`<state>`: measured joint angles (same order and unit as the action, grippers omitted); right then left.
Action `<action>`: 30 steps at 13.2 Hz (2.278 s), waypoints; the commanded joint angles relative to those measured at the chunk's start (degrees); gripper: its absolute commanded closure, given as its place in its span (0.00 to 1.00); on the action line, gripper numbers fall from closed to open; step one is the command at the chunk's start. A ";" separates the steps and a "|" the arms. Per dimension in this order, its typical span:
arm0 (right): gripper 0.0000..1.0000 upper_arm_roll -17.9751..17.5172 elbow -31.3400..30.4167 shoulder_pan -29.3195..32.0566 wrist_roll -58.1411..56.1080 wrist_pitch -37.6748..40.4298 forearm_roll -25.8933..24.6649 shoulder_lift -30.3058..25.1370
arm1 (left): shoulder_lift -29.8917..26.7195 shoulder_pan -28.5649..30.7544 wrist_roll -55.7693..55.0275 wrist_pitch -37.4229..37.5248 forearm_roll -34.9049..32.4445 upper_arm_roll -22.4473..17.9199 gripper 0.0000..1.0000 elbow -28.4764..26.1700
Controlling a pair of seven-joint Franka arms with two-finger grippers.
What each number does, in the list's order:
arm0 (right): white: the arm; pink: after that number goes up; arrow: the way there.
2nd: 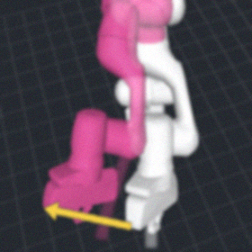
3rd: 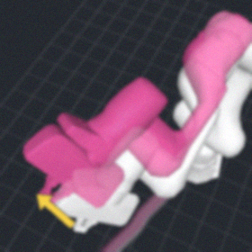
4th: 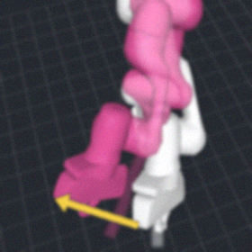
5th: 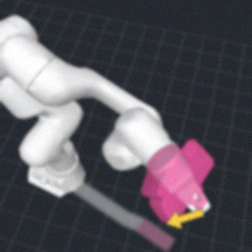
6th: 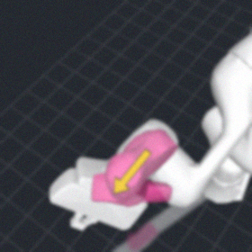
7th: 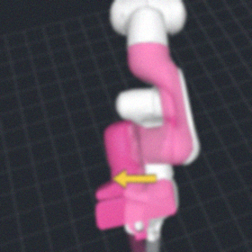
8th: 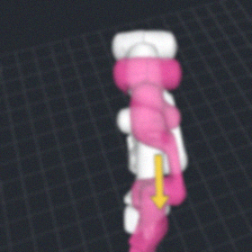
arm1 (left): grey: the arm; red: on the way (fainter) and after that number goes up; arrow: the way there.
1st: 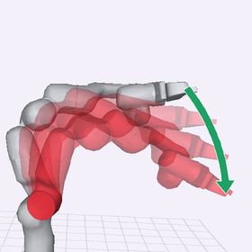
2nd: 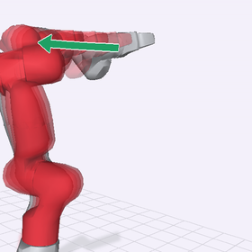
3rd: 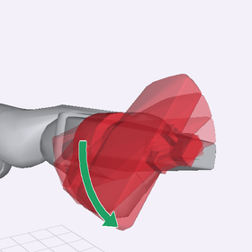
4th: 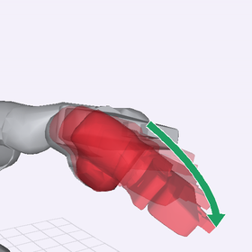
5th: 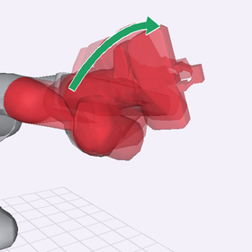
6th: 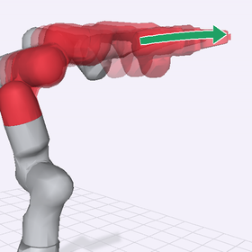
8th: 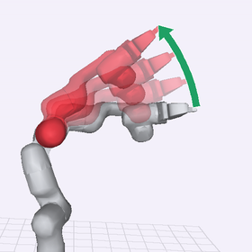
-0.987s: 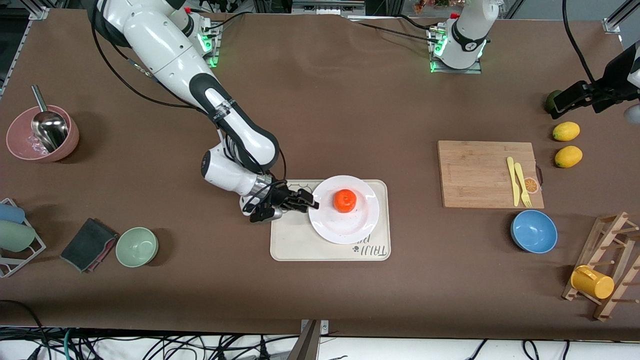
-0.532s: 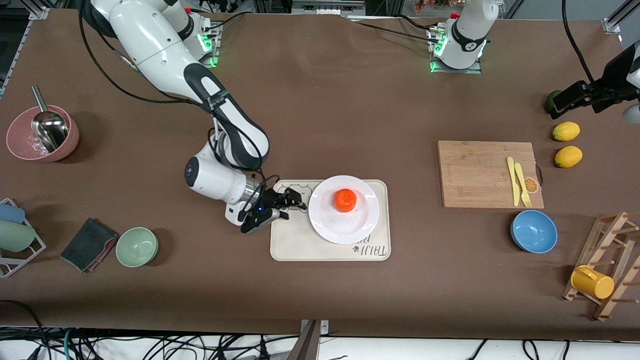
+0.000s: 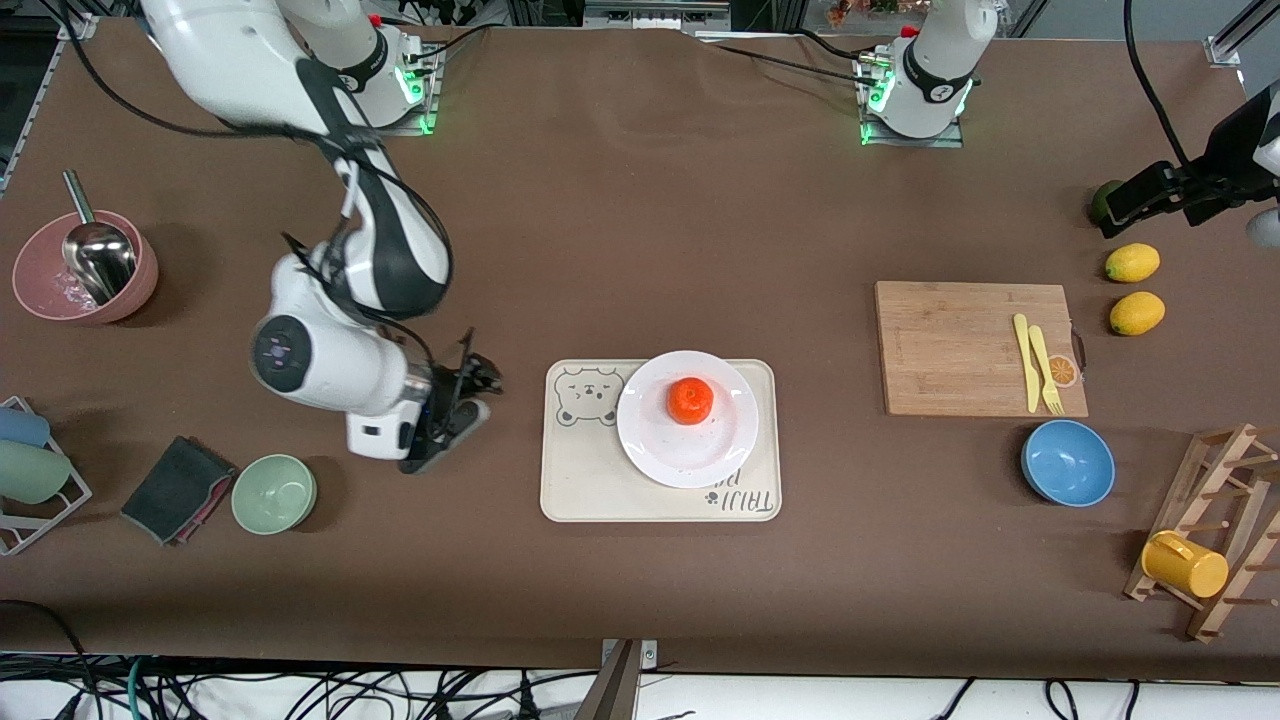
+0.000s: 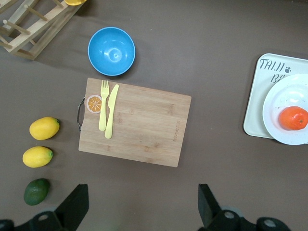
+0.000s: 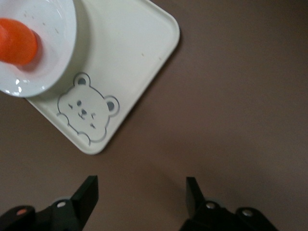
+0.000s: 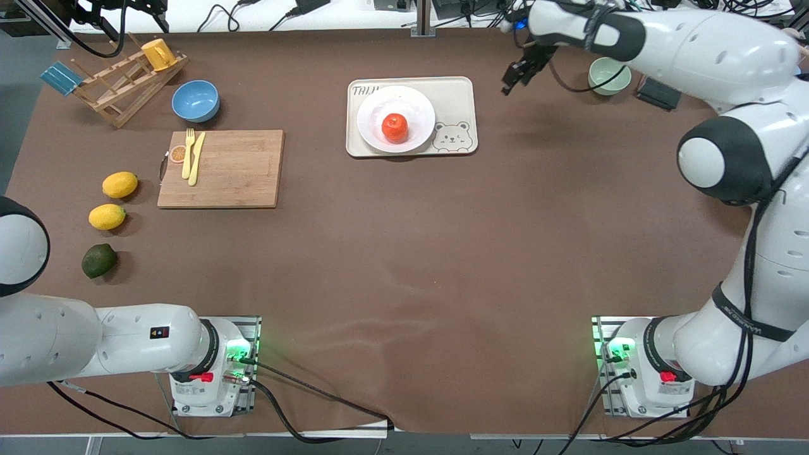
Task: Place orange and plate with both arms
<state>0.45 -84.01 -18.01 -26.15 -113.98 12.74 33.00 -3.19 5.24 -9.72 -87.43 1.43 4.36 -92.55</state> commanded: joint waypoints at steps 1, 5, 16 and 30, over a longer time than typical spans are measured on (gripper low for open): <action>0.00 4.54 1.38 -0.27 0.84 13.10 -6.13 -6.96 | 0.64 -0.23 0.49 0.94 -1.52 0.12 0.00 1.58; 0.00 7.90 9.56 -0.79 5.39 30.36 -12.47 -10.92 | 0.64 -0.23 0.40 0.94 -1.43 0.91 0.00 1.58; 0.00 -2.03 -10.73 18.80 23.51 23.72 -13.27 -33.08 | 0.64 -0.23 0.23 1.03 -1.61 1.97 0.00 1.58; 0.00 -1.50 -9.77 18.54 23.87 22.66 -12.57 -32.12 | 0.64 -0.23 0.23 0.94 -1.61 2.94 0.00 1.67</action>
<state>-0.98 -92.98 0.47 -2.89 -90.21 0.41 1.40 -3.18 5.22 -9.72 -87.40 1.43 7.12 -92.40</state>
